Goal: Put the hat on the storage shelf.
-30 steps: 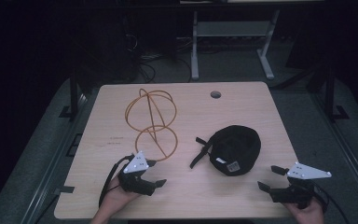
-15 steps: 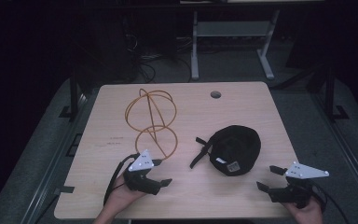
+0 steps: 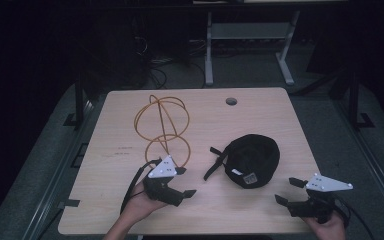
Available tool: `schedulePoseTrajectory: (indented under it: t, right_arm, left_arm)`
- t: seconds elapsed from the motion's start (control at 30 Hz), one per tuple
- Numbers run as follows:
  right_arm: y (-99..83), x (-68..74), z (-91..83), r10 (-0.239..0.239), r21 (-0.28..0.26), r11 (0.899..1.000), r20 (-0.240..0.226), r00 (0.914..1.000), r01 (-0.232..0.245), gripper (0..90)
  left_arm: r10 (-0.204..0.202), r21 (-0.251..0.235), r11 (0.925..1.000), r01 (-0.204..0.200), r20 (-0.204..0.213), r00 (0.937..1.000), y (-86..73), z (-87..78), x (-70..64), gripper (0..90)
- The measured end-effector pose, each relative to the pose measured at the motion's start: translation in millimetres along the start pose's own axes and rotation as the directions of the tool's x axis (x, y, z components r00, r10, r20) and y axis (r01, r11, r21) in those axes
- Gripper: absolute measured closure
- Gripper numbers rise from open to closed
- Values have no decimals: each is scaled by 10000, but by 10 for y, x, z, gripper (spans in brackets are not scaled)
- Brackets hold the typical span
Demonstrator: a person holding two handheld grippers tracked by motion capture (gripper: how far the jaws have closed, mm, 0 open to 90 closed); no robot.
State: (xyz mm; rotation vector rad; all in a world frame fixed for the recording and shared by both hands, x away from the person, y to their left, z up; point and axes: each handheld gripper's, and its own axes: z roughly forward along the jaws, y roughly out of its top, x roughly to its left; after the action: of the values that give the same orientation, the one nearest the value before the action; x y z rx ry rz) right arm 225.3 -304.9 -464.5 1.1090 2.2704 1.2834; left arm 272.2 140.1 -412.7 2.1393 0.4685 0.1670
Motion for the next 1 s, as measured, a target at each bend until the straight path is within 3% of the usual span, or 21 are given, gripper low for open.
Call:
schedulePoseTrajectory:
  t: [0.23,0.6,0.83,1.0]
  right_arm:
    - [-7,-1,-24,-23,-104,9999,-13,10000,23,158]
    - [-11,-17,-56,50,-211,9998,-49,10000,-51,158]
    - [-9,-17,-59,12,-242,9997,-73,10000,-14,158]
    - [-8,-18,-61,29,-273,9996,-107,9999,-32,158]
  left_arm:
    - [-211,-90,9997,217,649,9977,175,110,-30,221]
    - [238,167,9995,-255,997,9947,412,245,-112,219]
    - [780,224,9964,-813,1234,9893,628,363,-182,219]
    - [903,217,9953,-944,1446,9854,765,456,-219,219]
